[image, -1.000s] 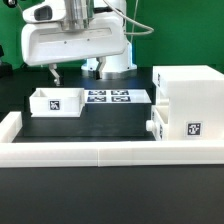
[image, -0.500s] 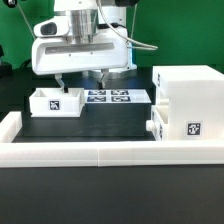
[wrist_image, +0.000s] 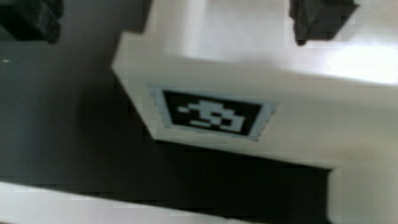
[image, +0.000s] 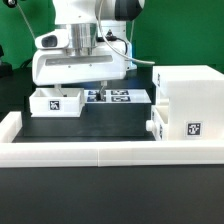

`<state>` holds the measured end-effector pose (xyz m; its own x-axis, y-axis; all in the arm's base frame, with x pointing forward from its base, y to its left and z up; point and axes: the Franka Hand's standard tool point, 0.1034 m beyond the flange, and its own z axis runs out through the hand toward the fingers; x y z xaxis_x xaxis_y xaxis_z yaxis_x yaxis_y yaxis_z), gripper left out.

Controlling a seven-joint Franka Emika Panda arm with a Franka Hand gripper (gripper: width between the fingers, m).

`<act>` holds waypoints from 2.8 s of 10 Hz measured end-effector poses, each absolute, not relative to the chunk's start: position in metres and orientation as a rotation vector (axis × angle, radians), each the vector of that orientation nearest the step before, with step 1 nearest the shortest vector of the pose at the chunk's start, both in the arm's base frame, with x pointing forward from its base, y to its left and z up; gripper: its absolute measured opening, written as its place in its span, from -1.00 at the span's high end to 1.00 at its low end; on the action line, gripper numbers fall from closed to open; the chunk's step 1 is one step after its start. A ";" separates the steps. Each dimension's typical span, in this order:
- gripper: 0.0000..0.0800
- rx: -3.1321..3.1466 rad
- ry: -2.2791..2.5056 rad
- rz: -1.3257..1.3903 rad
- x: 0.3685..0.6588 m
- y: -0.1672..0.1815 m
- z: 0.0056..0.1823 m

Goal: Assemble drawer

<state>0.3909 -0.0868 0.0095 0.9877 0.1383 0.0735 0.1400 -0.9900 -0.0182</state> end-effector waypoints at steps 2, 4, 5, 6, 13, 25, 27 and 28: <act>-0.62 -3.111 -0.225 -0.118 0.390 -0.093 0.005; -0.62 -3.117 -0.224 -0.133 0.387 -0.096 0.005; -0.62 -3.125 -0.217 -0.165 0.387 -0.095 0.006; -0.35 -3.124 -0.224 -0.161 0.387 -0.095 0.006; 0.90 -3.124 -0.230 -0.164 0.388 -0.095 0.006; 0.89 -3.005 -0.772 -0.061 0.434 -0.077 0.058; 0.89 -2.953 -0.958 -0.062 0.435 -0.077 0.057; 0.89 -2.876 -1.183 -0.063 0.444 -0.078 0.058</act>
Offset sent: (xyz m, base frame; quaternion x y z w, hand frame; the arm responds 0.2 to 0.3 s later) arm -0.0052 -0.0071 -0.0135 -0.0049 0.0193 0.0018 0.9998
